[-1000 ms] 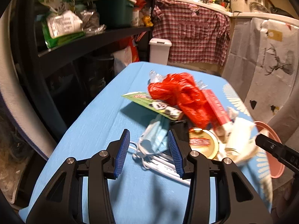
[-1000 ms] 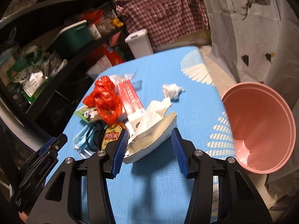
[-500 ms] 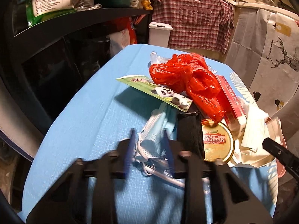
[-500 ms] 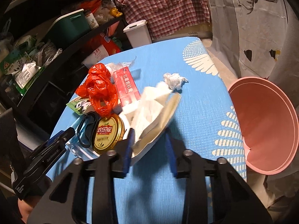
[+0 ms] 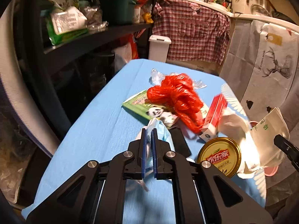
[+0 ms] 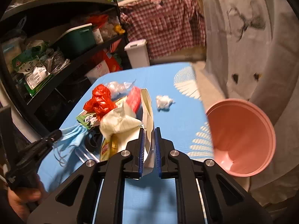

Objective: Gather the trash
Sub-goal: 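Lift the mask with the left tool while the right tool carries the paper toward the pink bin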

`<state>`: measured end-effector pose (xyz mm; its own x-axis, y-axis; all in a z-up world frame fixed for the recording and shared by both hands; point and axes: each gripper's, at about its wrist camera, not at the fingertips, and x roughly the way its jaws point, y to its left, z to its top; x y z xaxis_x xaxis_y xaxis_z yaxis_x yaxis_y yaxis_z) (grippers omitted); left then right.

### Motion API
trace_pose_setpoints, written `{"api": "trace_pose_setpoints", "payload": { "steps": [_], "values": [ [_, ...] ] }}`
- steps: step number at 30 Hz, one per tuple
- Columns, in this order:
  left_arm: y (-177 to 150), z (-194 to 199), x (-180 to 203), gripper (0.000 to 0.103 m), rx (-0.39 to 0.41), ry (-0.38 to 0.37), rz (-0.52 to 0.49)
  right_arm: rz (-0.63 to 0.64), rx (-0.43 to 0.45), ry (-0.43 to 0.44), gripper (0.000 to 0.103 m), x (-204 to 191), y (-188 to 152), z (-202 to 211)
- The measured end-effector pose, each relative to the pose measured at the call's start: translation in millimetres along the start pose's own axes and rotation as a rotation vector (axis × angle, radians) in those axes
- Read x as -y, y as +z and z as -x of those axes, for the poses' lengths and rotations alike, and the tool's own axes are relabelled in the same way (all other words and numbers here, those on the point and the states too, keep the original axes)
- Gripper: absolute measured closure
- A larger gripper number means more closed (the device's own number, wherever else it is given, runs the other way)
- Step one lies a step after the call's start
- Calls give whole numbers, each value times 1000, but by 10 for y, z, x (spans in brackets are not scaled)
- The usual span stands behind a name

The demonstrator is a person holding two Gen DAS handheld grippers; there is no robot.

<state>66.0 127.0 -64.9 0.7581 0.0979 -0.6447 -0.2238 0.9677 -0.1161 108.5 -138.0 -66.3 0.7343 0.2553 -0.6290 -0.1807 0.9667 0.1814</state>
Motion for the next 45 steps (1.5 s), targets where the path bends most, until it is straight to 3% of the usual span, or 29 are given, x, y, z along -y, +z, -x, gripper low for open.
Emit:
{"api": "trace_pose_setpoints", "payload": {
  "steps": [13,20,26,36,45],
  "values": [
    [26,484,103,98,85,-14,-12,13,80,-21,92,79,6,397],
    [20,519,71,98,86,-19,-6,23,87,-28,92,56,-3,399],
    [32,572,48,98,94,-22,-3,71,64,41,96,-132,-28,333],
    [20,554,23,98,91,-23,0,62,77,16,97,-162,-49,263],
    [20,601,50,98,108,-45,-5,35,122,-18,97,12,85,456]
  ]
}}
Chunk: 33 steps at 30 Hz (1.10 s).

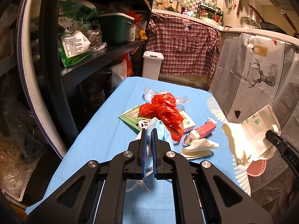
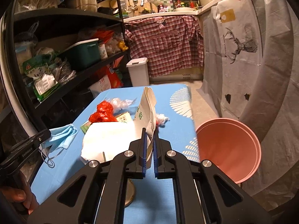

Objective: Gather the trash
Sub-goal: 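Lift the mask with the left tool while the right tool carries the paper toward the pink bin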

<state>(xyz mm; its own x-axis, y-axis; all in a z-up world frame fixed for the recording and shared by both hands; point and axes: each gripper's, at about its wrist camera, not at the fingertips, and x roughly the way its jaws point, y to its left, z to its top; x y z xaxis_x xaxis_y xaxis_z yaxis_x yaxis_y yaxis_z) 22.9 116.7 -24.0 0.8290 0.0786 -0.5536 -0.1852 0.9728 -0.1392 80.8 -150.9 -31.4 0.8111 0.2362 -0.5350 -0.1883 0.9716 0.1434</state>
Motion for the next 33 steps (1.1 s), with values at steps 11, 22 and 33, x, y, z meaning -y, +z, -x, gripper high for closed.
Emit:
{"api": "trace_pose_setpoints", "payload": {
  "steps": [11,22,33],
  "values": [
    [14,66,176,98,24,-26,-30,-6,69,-77,97,432,394,346],
    [155,125,894,98,13,-163,-104,-75,73,-255,97,1253,606,482],
    [292,-86,1954,98,-12,-375,-220,-118,5,-350,97,1770,452,253]
  ]
}}
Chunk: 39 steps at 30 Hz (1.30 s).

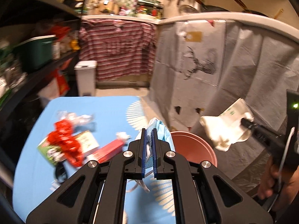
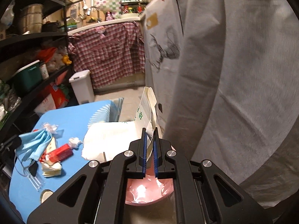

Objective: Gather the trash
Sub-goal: 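Lift the mask with the left tool while the right tool carries the paper toward the pink bin, then open the left tool over the pink bin while the right tool releases its paper there, then grasp the black elastic band with the left tool while the right tool reaches the folded napkin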

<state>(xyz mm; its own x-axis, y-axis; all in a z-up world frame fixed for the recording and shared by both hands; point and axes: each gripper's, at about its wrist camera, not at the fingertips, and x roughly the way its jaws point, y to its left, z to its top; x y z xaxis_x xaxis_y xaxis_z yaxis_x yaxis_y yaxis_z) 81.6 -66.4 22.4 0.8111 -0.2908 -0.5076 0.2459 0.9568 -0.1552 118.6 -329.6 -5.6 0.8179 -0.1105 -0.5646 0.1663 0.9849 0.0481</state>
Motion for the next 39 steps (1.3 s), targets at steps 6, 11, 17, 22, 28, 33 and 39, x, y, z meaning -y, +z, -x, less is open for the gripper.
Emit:
{"api": "trace_pose_setpoints", "payload": {
  "steps": [6,11,17,22,28,33,39],
  "values": [
    [42,-384,243,98,-38,-62,-42,-32,-21,-11,97,126,-39,-224],
    [17,-697,397,98,-79,-87,-70,-33,-41,-17,96,142,-40,-399],
    [1,-940,503,98,-105,-95,-91,-27,-48,-22,96,152,-53,-511],
    [3,-1067,589,97,-120,-92,-123,-26,-53,-27,89,159,-62,-550],
    [37,-1079,605,64,-104,-82,-136,-19,-50,-36,57,138,-77,-566],
    [95,-936,528,64,-96,-69,-124,-29,-30,-29,57,144,-55,-543],
    [185,-551,219,64,-58,-15,-115,-19,45,23,57,9,-32,-351]
  ]
}}
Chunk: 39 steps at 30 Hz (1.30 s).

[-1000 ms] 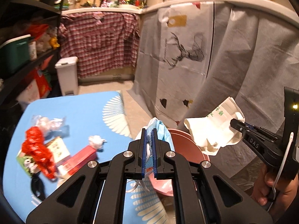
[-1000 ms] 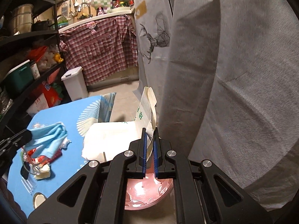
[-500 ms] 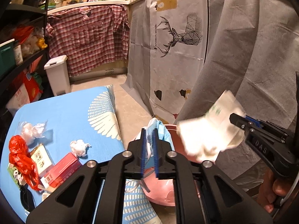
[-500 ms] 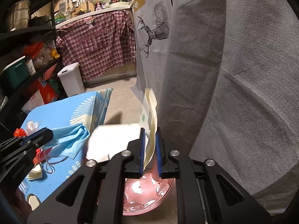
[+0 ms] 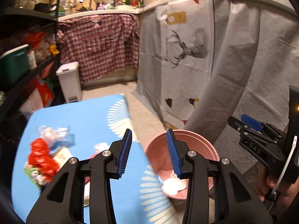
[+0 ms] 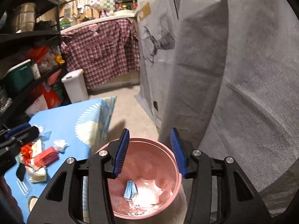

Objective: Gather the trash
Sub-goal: 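Grasp the black elastic band with the left tool while the right tool reaches the folded napkin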

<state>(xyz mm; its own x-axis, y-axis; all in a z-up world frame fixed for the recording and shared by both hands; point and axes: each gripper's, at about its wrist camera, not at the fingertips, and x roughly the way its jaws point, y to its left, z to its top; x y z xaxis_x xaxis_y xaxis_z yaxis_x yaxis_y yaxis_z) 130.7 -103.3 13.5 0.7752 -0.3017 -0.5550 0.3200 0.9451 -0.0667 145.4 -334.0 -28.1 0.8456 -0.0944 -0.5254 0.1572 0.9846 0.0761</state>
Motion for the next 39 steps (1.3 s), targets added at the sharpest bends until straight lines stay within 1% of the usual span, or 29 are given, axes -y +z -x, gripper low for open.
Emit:
{"api": "trace_pose_setpoints", "payload": {
  "steps": [3,7,9,12,13,16,17,19,20,22,25,29,33,35,36,39],
  "values": [
    [15,197,-259,64,9,34,13,0,24,38,57,-85,14,119],
    [60,479,-692,64,22,90,30,8,31,100,57,-258,39,238],
    [97,634,-957,64,33,129,34,26,41,123,57,-377,31,301],
    [115,788,-1221,64,62,189,26,52,57,177,57,-622,19,394],
    [104,837,-1335,64,73,213,38,62,59,194,57,-689,4,409],
    [10,917,-1600,64,91,241,107,105,48,267,60,-969,-60,423],
    [-50,928,-1669,64,95,257,121,118,39,288,60,-1052,-88,411],
    [-169,922,-1756,64,88,278,126,147,13,337,64,-1246,-155,368],
    [-254,901,-1807,64,71,283,127,164,0,360,65,-1345,-198,346],
    [-356,874,-1859,64,52,284,131,194,-17,390,71,-1494,-264,307],
    [-549,855,-2007,64,16,300,133,239,-43,433,75,-1712,-371,220],
    [-762,766,-2123,66,-46,283,175,294,-75,479,75,-1948,-521,144],
    [-884,696,-2137,66,-80,273,177,363,-137,535,74,-2198,-699,-2],
    [-938,643,-2150,66,-101,253,193,393,-160,552,73,-2296,-767,-62],
    [-965,614,-2146,66,-112,247,199,410,-173,560,70,-2344,-802,-95],
    [-1070,458,-2135,66,-161,231,218,462,-206,568,67,-2485,-902,-209]
  ]
}}
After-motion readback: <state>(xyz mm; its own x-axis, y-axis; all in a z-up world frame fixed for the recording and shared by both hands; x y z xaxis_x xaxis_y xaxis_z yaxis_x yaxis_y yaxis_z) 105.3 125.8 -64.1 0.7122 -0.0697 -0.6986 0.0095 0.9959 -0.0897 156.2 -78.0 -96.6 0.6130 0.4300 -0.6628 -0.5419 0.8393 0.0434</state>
